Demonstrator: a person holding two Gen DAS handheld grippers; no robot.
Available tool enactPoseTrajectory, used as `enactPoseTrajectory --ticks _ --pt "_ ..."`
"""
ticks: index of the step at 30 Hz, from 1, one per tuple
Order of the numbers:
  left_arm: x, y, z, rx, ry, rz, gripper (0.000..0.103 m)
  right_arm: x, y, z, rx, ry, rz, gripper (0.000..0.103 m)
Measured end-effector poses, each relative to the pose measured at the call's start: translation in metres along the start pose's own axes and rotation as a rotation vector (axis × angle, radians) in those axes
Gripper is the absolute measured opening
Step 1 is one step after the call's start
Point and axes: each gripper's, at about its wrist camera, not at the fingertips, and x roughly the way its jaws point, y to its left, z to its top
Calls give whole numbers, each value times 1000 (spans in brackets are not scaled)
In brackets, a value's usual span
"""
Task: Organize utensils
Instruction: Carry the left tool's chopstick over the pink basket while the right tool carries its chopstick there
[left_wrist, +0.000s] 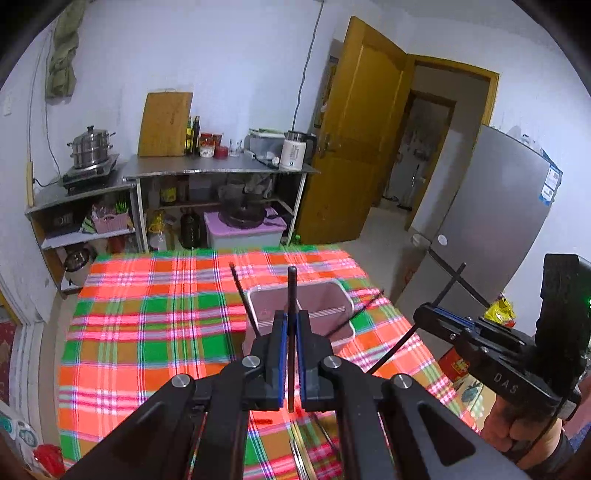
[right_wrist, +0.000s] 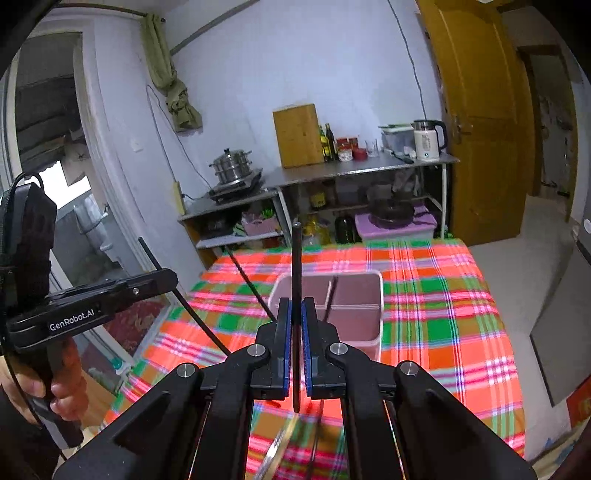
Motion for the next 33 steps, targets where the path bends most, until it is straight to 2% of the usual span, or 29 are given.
enactPoseTrajectory --ticks 10,17,22,33 --pt "2 1 43 -2 -61 -7 4 12 -4 39 26 -78 11 5" --pt "22 14 64 -34 -78 -15 4 23 -13 55 56 -116 7 5" --pt "49 23 62 -59 -56 -13 4 42 -17 58 51 -99 -12 5" --pt "98 41 28 -89 27 -6 4 83 -27 37 47 -6 -31 5"
